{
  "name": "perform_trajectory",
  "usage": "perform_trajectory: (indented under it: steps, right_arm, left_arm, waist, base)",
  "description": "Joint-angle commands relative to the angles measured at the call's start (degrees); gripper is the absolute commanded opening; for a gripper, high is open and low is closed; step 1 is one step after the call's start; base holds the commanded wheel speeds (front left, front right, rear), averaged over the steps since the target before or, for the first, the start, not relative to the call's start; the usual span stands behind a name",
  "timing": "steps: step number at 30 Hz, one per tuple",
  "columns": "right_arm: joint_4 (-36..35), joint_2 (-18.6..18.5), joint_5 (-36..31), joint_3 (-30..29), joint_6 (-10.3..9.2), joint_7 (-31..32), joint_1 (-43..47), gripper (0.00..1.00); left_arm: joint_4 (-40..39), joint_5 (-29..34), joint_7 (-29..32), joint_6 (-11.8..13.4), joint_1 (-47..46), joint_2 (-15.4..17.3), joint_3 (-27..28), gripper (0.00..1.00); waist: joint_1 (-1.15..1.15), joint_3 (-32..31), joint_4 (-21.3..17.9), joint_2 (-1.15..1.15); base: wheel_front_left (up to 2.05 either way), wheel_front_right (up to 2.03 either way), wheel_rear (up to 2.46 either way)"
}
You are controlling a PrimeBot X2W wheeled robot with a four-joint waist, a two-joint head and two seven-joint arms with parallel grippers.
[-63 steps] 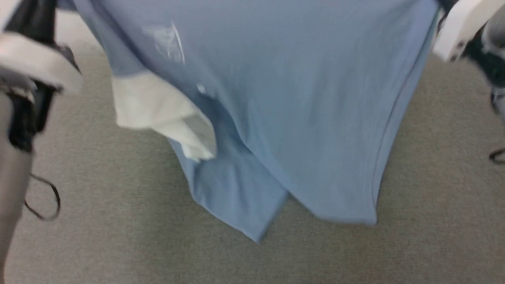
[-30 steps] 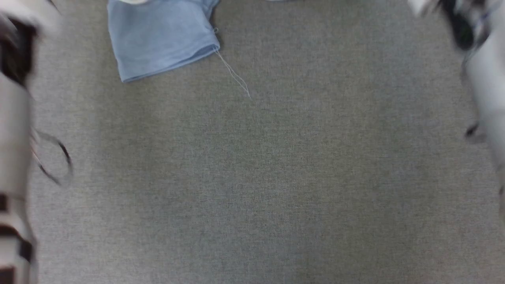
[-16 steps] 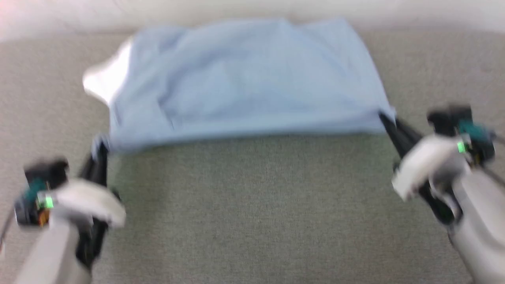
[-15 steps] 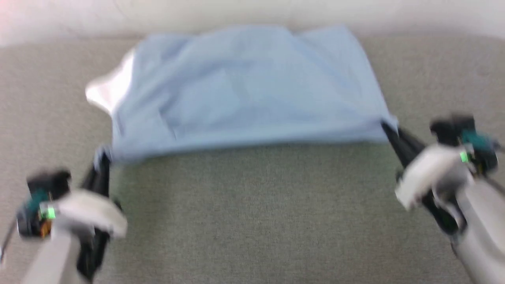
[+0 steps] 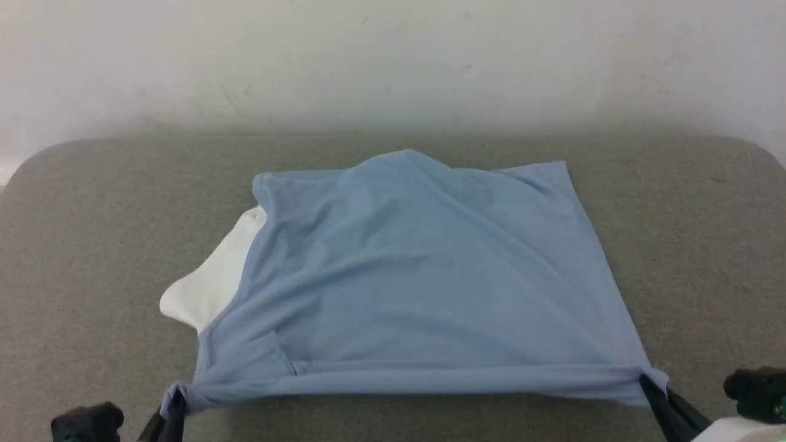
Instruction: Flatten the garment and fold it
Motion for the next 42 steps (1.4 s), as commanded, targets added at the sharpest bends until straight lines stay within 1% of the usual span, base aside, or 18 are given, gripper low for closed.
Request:
perform_trajectory:
  steps: [1, 4, 6, 9, 11, 14, 20, 27, 28, 29, 30, 31, 32, 36, 39, 42]
  right_arm:
    - [-2.3, 1.8, -0.8, -1.6, -0.12, 2.0, 2.8, 0.00]
    - [-5.0, 3.6, -2.1, -3.3, -0.12, 4.3, 5.8, 0.00]
    - [-5.6, 4.2, -2.1, -3.7, -0.12, 4.8, 6.3, 0.00]
    - [-4.5, 4.5, -2.3, -3.8, -0.12, 4.6, 4.2, 0.00]
    - [-2.4, 4.3, -2.3, -2.7, -0.12, 4.3, 1.0, 0.00]
    - [2.5, 3.3, -2.3, -0.8, -0.12, 3.7, -4.7, 0.00]
    - [14.4, 2.1, -1.5, 2.2, -0.12, 0.6, -15.7, 0.00]
    - [26.5, 0.8, -1.5, 5.0, -0.12, -3.7, -24.3, 0.01]
    - [28.1, 0.8, -1.6, 5.2, -0.12, -4.5, -25.1, 0.28]
    - [28.1, 0.8, -1.6, 5.2, -0.12, -4.5, -25.1, 0.28]
    - [29.8, 0.7, -2.0, 5.4, -0.12, -5.3, -25.9, 0.49]
    - [31.3, 0.5, -2.5, 5.6, -0.12, -6.2, -26.6, 1.00]
    - [32.7, 0.6, -2.7, 5.9, -0.12, -7.3, -27.1, 1.00]
    - [36.7, 0.8, -2.3, 7.3, -0.12, -13.1, -28.1, 1.00]
    - [37.7, 0.6, -3.0, 7.9, -0.12, -18.6, -27.5, 1.00]
    - [36.3, 0.6, -4.3, 7.5, -0.12, -23.5, -25.9, 1.00]
  left_arm:
    - [-2.0, -0.7, 1.8, 1.8, 2.8, 1.0, 0.8, 0.00]
    - [-5.7, -1.2, 4.9, 3.7, 6.2, 2.0, 1.1, 0.00]
    - [-8.1, -1.1, 6.1, 4.5, 7.1, 2.8, 1.5, 0.00]
    - [-9.5, -0.5, 6.9, 4.0, 4.5, 4.2, 1.7, 0.00]
    - [-8.4, -0.6, 7.1, 2.6, 0.8, 4.6, 1.2, 0.00]
    - [-4.1, -0.7, 7.4, -0.3, -5.8, 4.5, -0.6, 0.00]
    - [7.5, -1.1, 6.1, -5.1, -17.3, 2.4, -3.3, 0.00]
    - [19.5, -1.1, 2.8, -9.2, -25.7, -0.2, -5.3, 0.00]
    - [20.9, -1.2, 2.1, -9.9, -26.6, -0.7, -5.5, 0.00]
    - [20.9, -1.2, 2.1, -9.9, -26.6, -0.7, -5.5, 0.00]
    - [22.2, -1.4, 1.2, -10.6, -27.4, -1.3, -5.6, 0.20]
    - [23.5, -1.7, 0.4, -11.3, -28.0, -2.0, -5.7, 0.50]
    - [24.9, -2.2, -0.4, -12.0, -28.4, -2.7, -5.8, 1.00]
    - [29.4, -3.3, -3.0, -13.6, -29.2, -4.4, -5.7, 1.00]
    - [30.6, -3.9, -5.6, -13.7, -28.6, -4.7, -4.6, 1.00]
    - [29.8, -4.5, -6.6, -13.1, -27.1, -3.8, -3.2, 1.00]
  waist:
    - [0.02, -1.0, 0.3, 0.00]
    - [0.02, -1.3, 0.3, 0.00]
    - [0.02, -1.1, 0.3, 0.00]
    - [0.02, -0.1, 0.6, 0.00]
    - [0.02, 0.8, 0.4, 0.00]
    - [0.02, 2.3, 0.0, 0.00]
    - [0.02, 4.9, -0.8, 0.00]
    - [0.02, 7.6, -0.8, 0.00]
    - [0.02, 7.8, -0.7, 0.00]
    - [0.02, 7.8, -0.7, 0.00]
    - [0.02, 8.0, -0.6, 0.00]
    - [0.02, 8.1, -0.5, 0.00]
    - [0.02, 8.2, -0.4, 0.00]
    - [0.02, 7.9, 0.0, 0.00]
    - [0.02, 6.9, 0.1, 0.00]
    - [0.02, 5.7, 0.1, 0.00]
  base:
    - [0.00, 0.00, 0.00]
    - [0.00, 0.00, 0.00]
    - [0.00, 0.00, 0.00]
    - [0.00, 0.00, 0.00]
    - [0.00, 0.00, 0.00]
    - [0.00, 0.00, 0.00]
    - [0.00, 0.00, 0.00]
    - [0.00, 0.00, 0.00]
    - [0.00, 0.00, 0.00]
    - [0.00, 0.00, 0.00]
    - [0.00, 0.00, 0.00]
    - [0.00, 0.00, 0.00]
    - [0.00, 0.00, 0.00]
    - [0.00, 0.00, 0.00]
    - [0.00, 0.00, 0.00]
    - [0.00, 0.00, 0.00]
